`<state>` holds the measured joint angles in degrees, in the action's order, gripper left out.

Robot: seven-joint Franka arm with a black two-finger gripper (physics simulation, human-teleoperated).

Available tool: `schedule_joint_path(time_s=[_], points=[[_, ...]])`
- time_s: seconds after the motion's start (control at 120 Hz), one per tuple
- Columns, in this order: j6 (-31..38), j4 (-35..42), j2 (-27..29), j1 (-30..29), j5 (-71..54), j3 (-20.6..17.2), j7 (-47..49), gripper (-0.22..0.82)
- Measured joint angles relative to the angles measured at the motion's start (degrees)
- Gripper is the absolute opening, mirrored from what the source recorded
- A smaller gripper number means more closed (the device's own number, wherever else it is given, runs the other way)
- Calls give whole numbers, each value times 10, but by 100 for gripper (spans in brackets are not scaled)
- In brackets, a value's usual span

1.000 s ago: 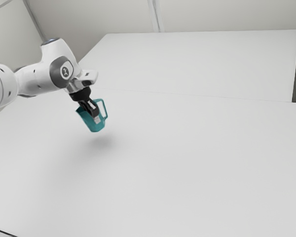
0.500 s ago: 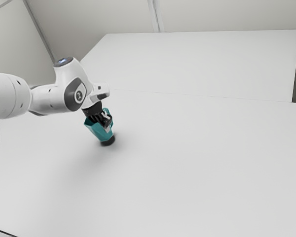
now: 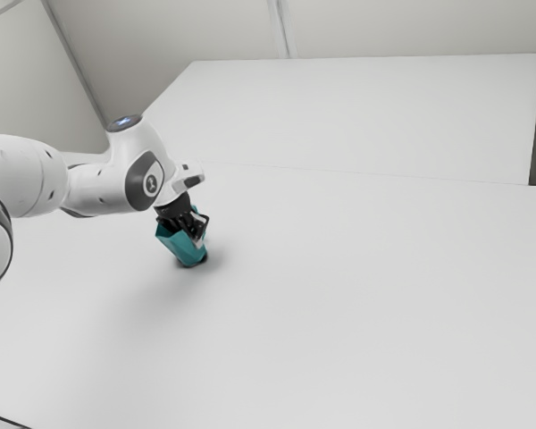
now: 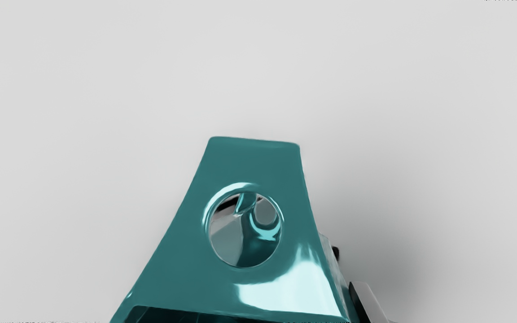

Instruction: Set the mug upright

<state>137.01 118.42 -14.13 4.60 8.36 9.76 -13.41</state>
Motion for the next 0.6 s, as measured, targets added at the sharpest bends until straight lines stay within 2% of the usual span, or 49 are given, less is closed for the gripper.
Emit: schedule_joint_path(time_s=[0.033,0.183,0.275,0.417,0.6], points=[[0,0,0,0,2,0,2,-10],[-1,-1,5,1,6,0,7,22],[-3,-3,13,2,0,0,9,36],[-13,-7,46,4,-12,0,12,48],[-59,-51,69,10,-18,-2,15,55]])
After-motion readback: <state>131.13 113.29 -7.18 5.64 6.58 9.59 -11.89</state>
